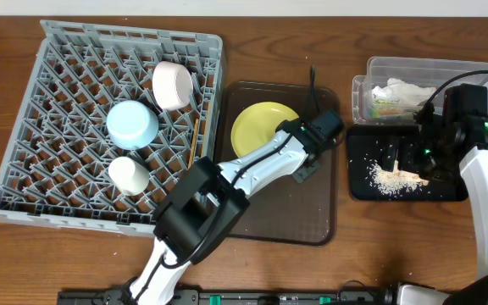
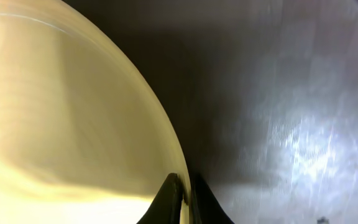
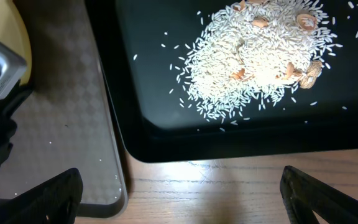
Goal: Sort waste into correct bins and load items into the dishwasher
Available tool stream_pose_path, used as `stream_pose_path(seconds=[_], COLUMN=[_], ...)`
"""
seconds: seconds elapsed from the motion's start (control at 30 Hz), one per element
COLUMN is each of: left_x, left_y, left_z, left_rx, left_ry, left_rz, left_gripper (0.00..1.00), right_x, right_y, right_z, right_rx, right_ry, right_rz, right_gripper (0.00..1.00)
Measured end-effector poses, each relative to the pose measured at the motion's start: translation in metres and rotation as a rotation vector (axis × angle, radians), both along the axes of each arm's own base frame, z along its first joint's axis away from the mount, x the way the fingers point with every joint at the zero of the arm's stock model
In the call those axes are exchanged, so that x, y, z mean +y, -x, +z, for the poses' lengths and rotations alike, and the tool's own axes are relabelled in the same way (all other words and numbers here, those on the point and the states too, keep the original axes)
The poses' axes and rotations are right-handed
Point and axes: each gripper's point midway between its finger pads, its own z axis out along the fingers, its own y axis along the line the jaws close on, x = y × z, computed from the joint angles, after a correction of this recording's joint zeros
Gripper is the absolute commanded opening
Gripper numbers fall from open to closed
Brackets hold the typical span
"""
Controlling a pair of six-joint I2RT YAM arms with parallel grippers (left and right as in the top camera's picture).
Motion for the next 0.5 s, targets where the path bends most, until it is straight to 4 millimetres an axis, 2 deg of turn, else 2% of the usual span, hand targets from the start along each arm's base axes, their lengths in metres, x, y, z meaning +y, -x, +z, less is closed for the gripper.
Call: stream_pose_path(seconds=[0.07, 0.17, 0.33, 0.5], left_x=[0.003, 0.005, 0.002, 0.014], left_y=[0.003, 0.006, 0.004, 0.005], left_z=[0.007, 0.035, 0.116, 0.179], left_rx=[0.004, -0.019, -0.133, -0.222], left_ry=[0.002, 0.039, 0.180, 0.293], left_rz=[0.005, 0.024, 0.036, 0.062], left_gripper=[0.06, 0.06, 0.06, 0.06], right_x=[0.000, 0.000, 0.000, 0.000], right_y=[0.000, 0.000, 0.000, 0.000], right_z=[0.000, 0.000, 0.000, 0.000], right_rx=[0.000, 0.001, 0.002, 0.002], right_ry=[0.000, 0.000, 0.000, 0.000], right_rz=[0.000, 0.000, 0.000, 0.000], right_gripper=[0.99, 0.99, 0.99, 0.99])
